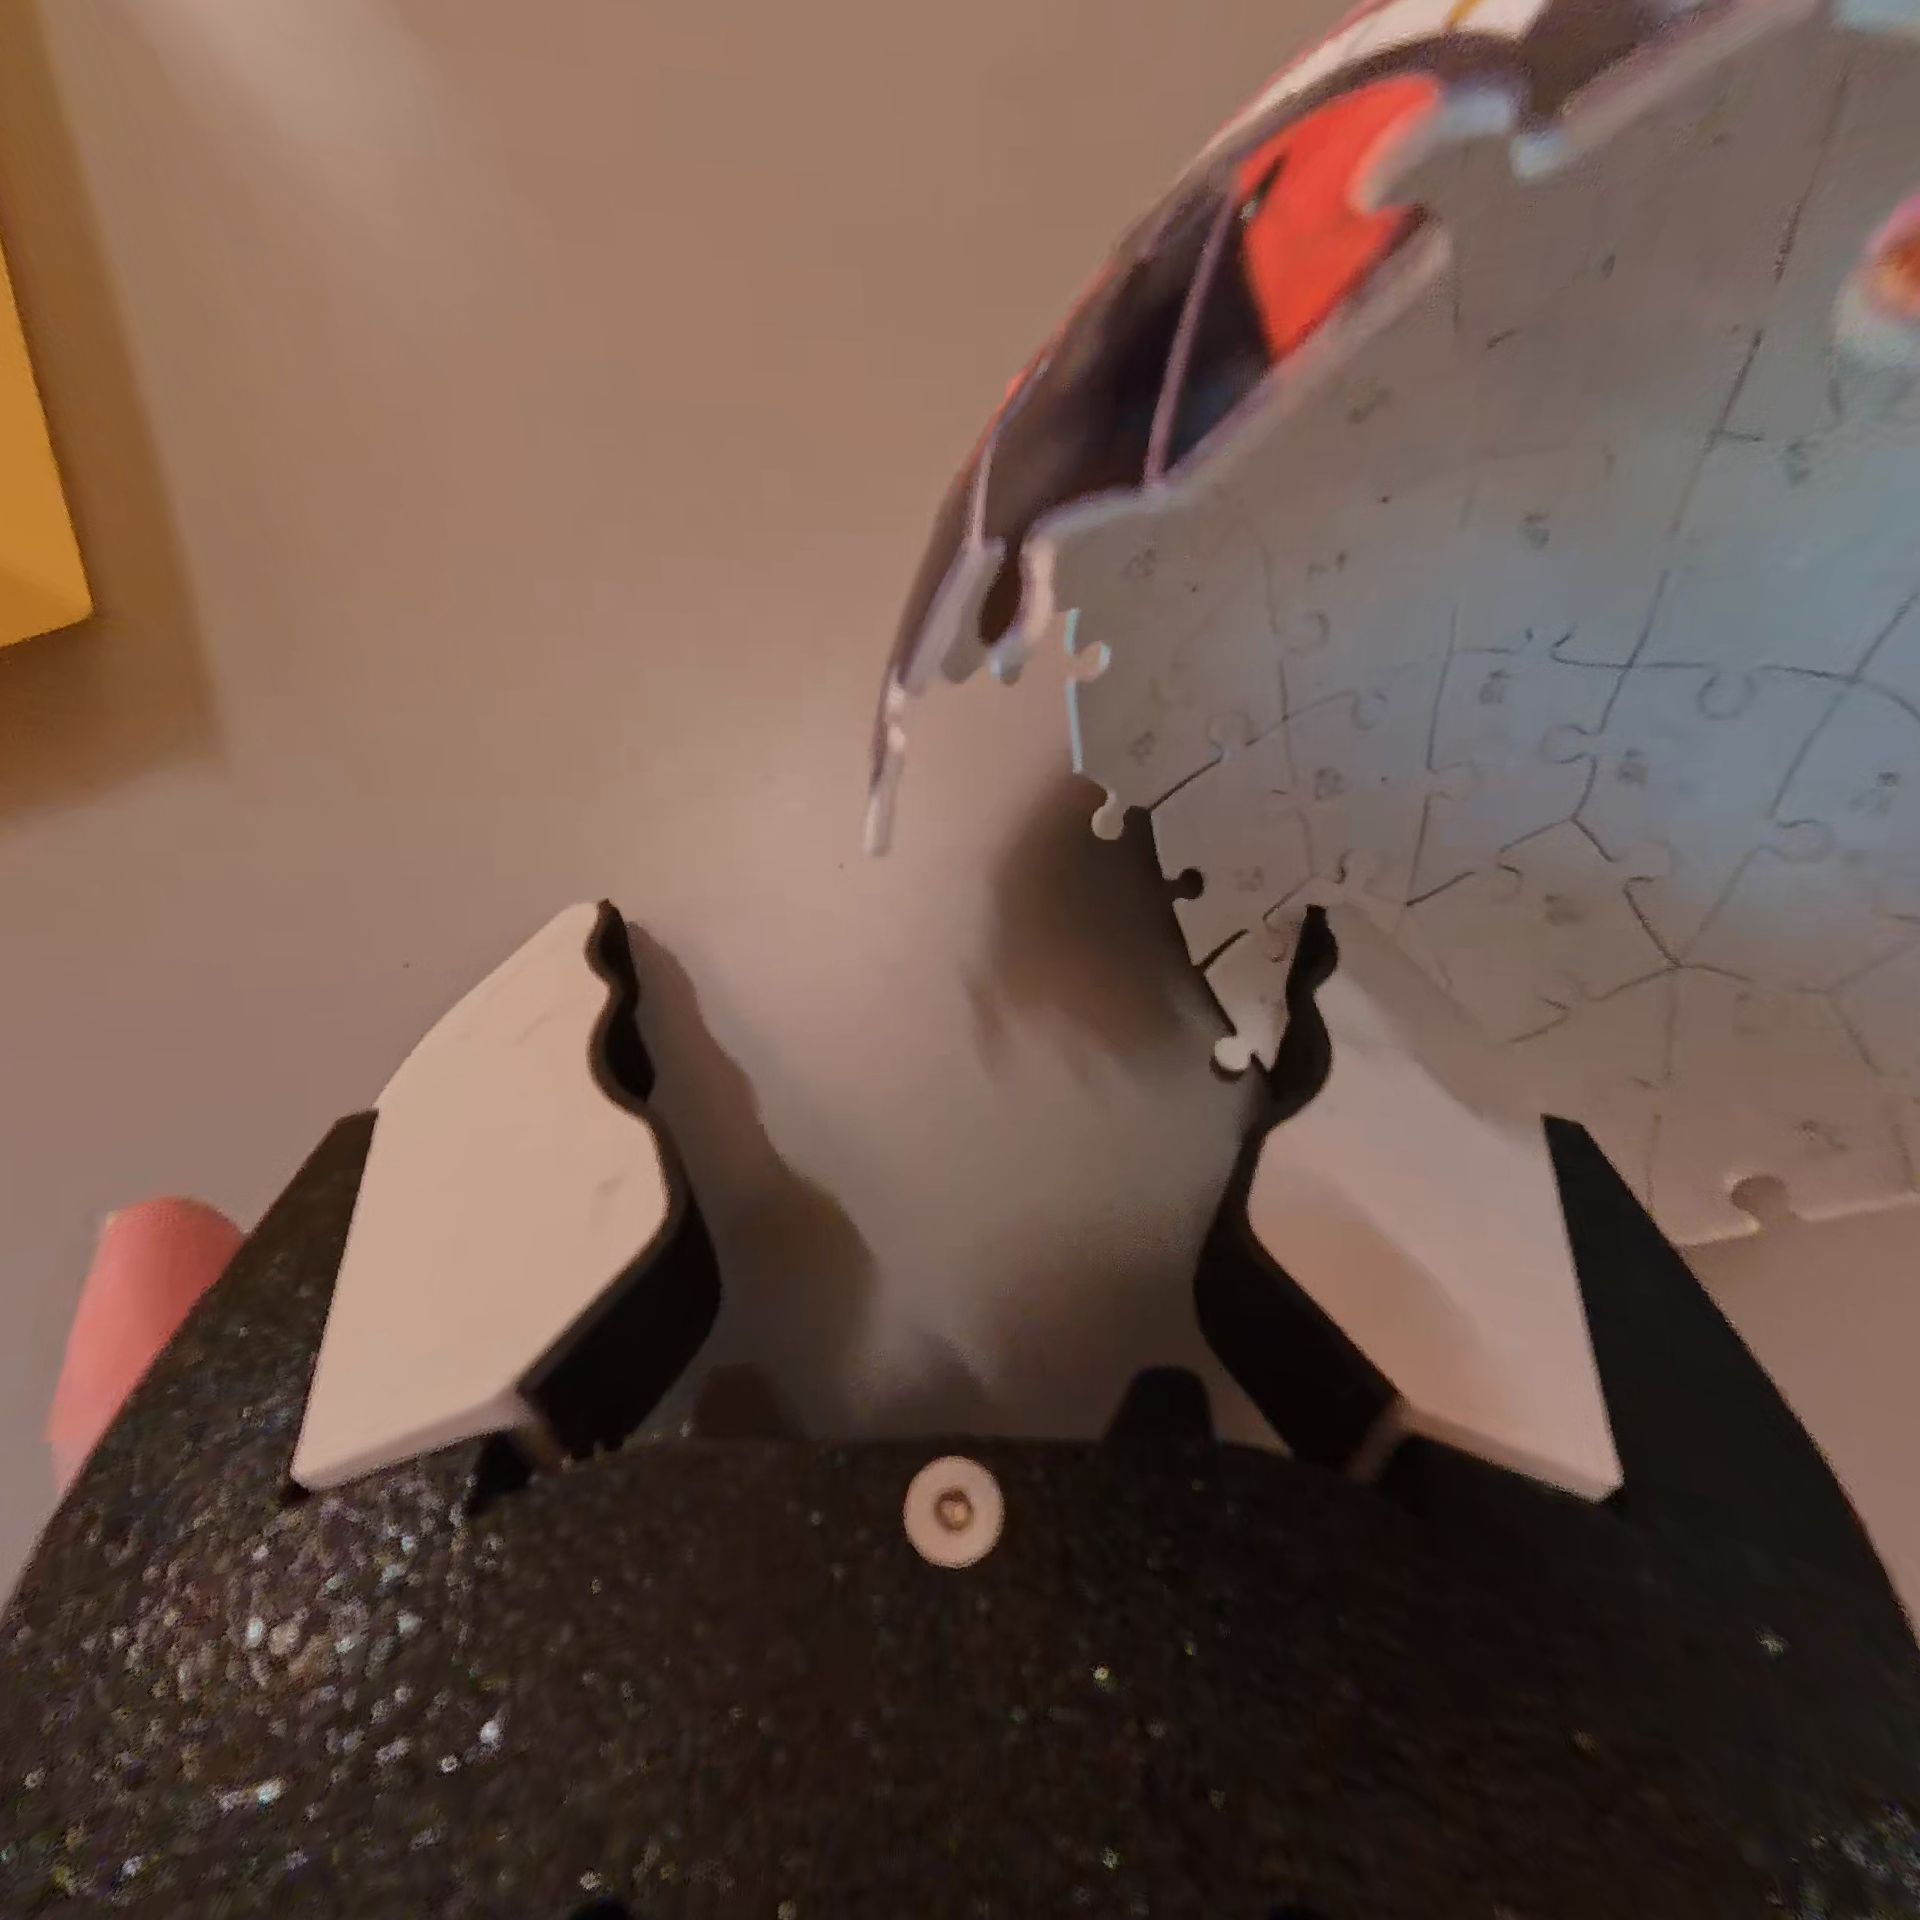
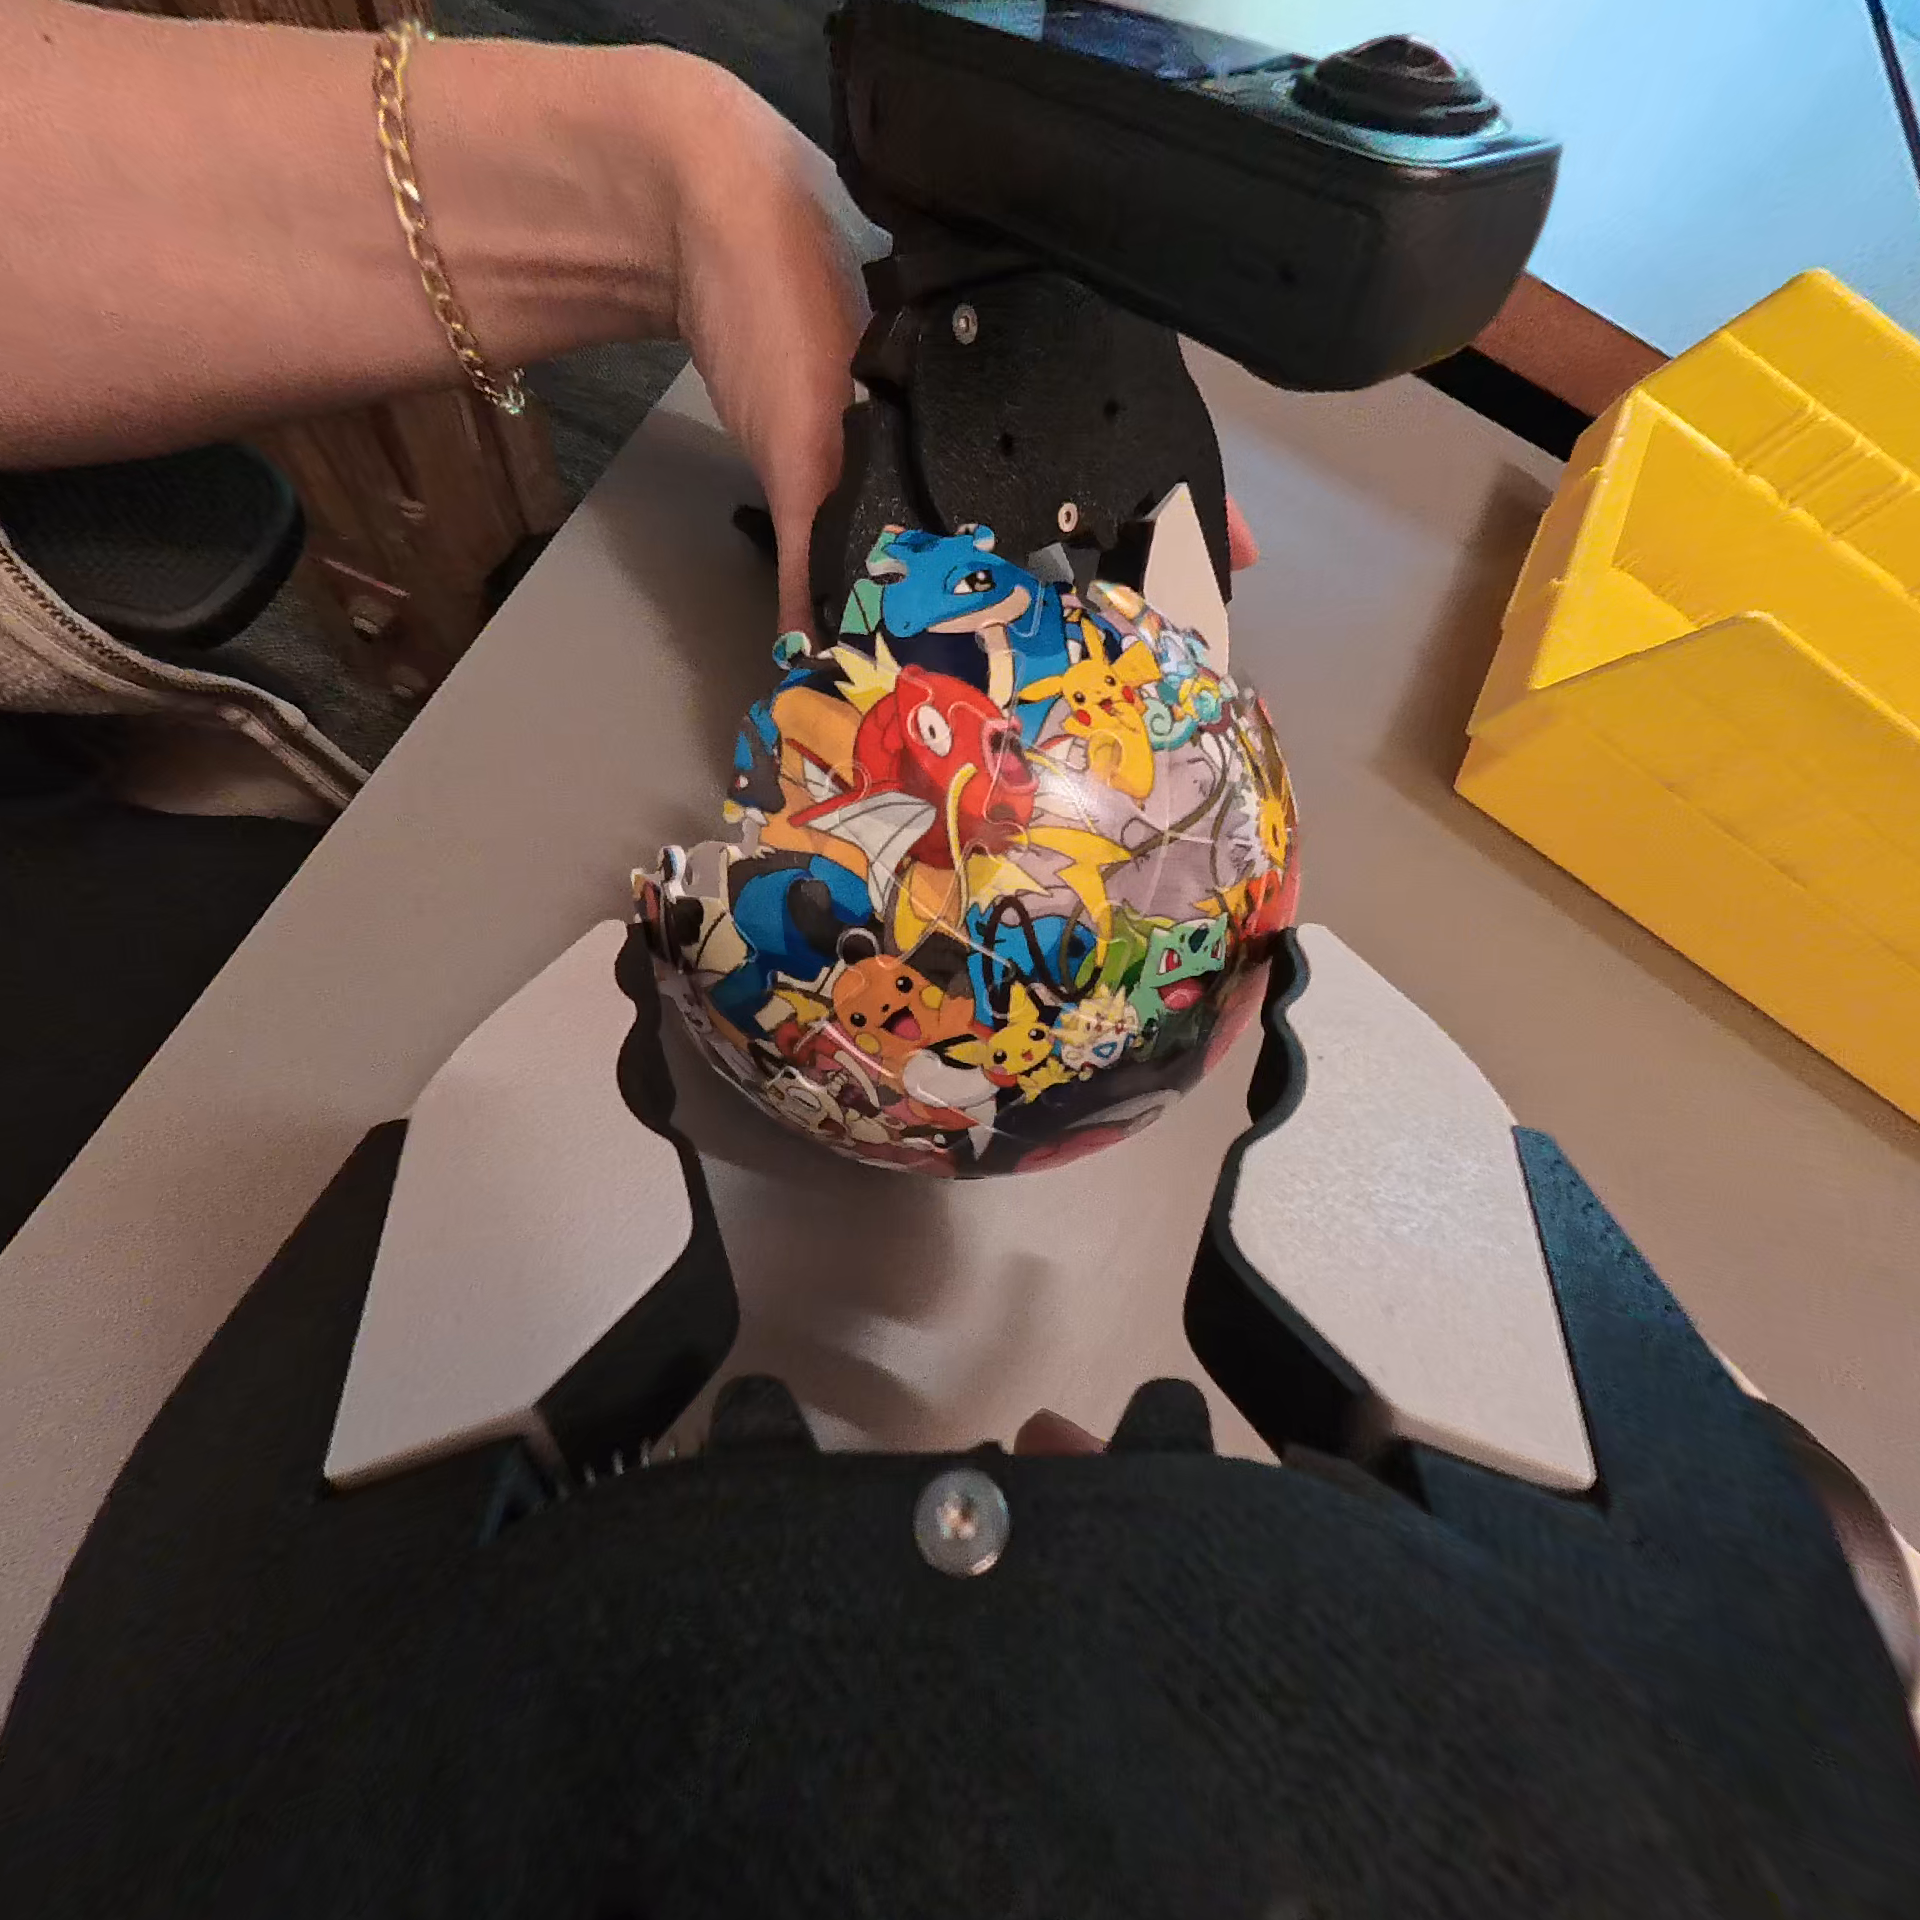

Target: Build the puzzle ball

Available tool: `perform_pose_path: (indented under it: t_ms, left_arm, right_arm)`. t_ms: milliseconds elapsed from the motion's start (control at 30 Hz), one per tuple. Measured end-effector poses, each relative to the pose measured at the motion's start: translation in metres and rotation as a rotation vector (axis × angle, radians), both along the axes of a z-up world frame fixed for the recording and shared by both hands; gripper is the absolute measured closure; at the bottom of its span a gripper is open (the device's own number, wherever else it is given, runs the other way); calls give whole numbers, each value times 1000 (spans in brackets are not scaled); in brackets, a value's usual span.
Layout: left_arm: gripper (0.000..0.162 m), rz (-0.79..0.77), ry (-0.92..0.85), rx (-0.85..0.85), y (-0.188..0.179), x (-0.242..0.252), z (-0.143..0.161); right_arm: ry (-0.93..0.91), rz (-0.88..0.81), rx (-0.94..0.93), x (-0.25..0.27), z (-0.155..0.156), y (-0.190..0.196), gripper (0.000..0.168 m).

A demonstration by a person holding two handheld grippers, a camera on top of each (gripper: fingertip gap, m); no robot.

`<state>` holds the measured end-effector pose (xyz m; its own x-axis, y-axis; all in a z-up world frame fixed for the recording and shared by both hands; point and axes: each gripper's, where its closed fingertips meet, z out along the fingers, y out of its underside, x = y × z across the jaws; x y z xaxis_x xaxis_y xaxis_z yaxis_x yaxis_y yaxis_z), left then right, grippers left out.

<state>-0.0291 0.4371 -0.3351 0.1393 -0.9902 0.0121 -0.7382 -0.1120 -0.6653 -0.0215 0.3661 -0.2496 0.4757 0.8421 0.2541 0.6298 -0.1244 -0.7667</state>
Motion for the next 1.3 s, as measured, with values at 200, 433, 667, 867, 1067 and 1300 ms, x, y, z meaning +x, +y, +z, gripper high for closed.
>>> perform_pose_path:
  t_ms: [200, 433, 667, 867, 1067, 1300]
  left_arm:
    - [39, 10, 0, 23, 4, -1, 0]
    - [46, 56, -45, -1, 11, -2, 7]
    - [52, 32, -18, 5, 11, -12, 3]
    - [56, 25, -15, 34, 12, -15, 3]
    - [56, 20, -63, 4, 11, -17, 10]
    - [59, 20, -19, 14, 14, -31, 3]
  right_arm:
    - [21, 19, -43, -2, 1, 5, 58]
    - [46, 24, -70, -5, 1, 8, 58]
    - [39, 32, -78, -7, 0, 10, 58]
    - [30, 46, -78, -13, 2, 12, 58]
    - [12, 45, -71, -14, 0, 16, 59]
    - [6, 55, -84, -16, 1, 18, 59]
